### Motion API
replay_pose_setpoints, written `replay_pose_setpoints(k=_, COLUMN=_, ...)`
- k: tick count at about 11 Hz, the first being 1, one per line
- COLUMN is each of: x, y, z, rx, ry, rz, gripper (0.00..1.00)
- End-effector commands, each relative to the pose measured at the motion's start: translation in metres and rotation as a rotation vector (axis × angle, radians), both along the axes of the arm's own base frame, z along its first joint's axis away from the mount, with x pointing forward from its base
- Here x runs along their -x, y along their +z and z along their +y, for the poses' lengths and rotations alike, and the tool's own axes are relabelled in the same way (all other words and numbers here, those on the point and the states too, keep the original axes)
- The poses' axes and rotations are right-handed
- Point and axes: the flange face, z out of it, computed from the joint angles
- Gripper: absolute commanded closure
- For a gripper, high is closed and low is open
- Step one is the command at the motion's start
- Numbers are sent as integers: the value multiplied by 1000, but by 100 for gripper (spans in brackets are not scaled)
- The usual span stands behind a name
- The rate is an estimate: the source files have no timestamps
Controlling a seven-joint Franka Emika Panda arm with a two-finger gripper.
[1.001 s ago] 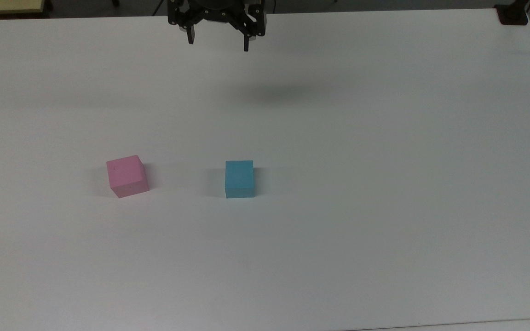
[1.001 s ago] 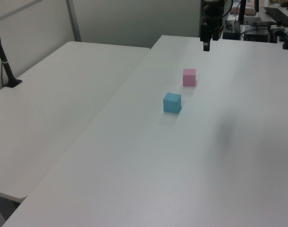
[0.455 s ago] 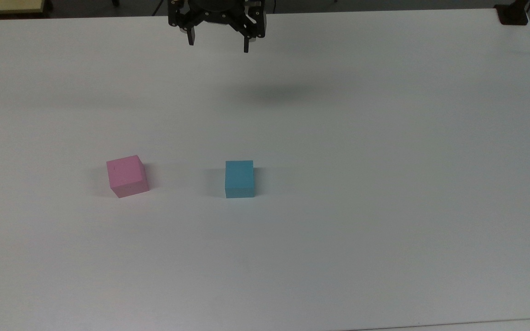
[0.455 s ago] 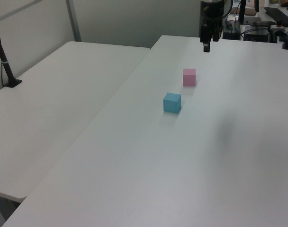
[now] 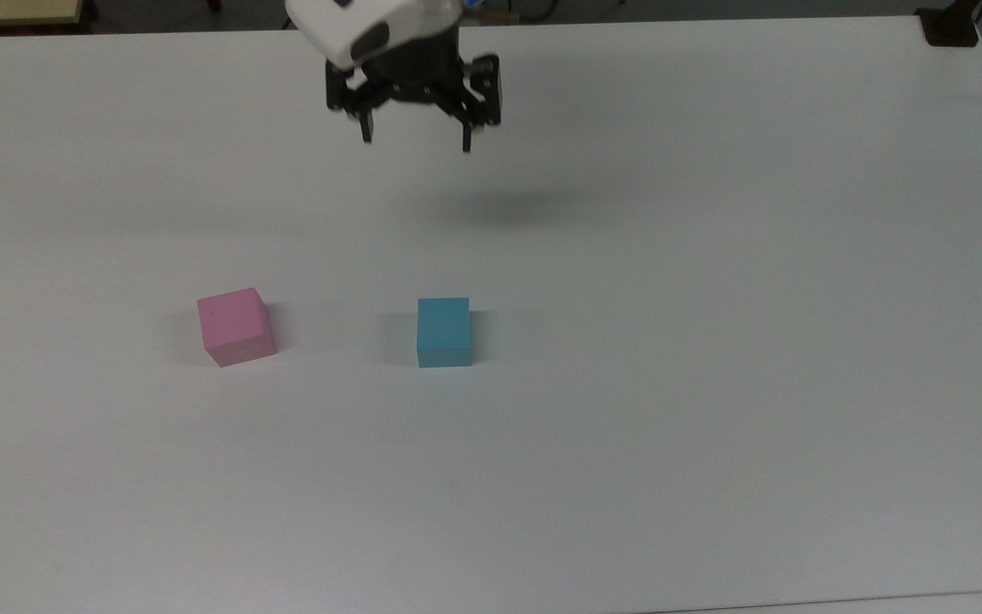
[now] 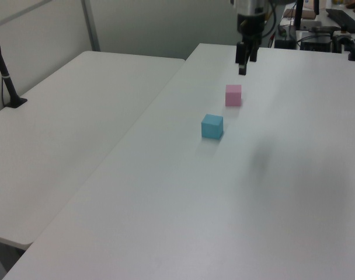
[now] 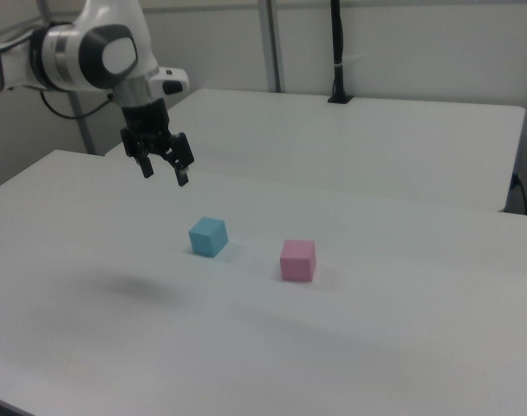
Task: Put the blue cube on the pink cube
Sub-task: 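Lower the open gripper over the light-blue cube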
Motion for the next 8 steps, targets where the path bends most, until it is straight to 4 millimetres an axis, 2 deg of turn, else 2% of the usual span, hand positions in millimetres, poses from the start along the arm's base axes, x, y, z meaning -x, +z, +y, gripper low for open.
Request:
replay_pose_setpoints(k=1, x=-29, y=-53, z=16, rx=-26, ry=42, rz=-20, gripper=0)
replay_pose_setpoints(k=3, x=-49, y=-104, z=30, rx=-22, ry=57, rz=-21, gripper=0)
replay_pose_setpoints(k=5, x=-64, y=-143, z=28, rx=1, ry=66, rz=4, gripper=0)
replay_pose_setpoints(k=8, x=-74, y=-170, z=26, rx=28, ry=81, rz=-2, gripper=0)
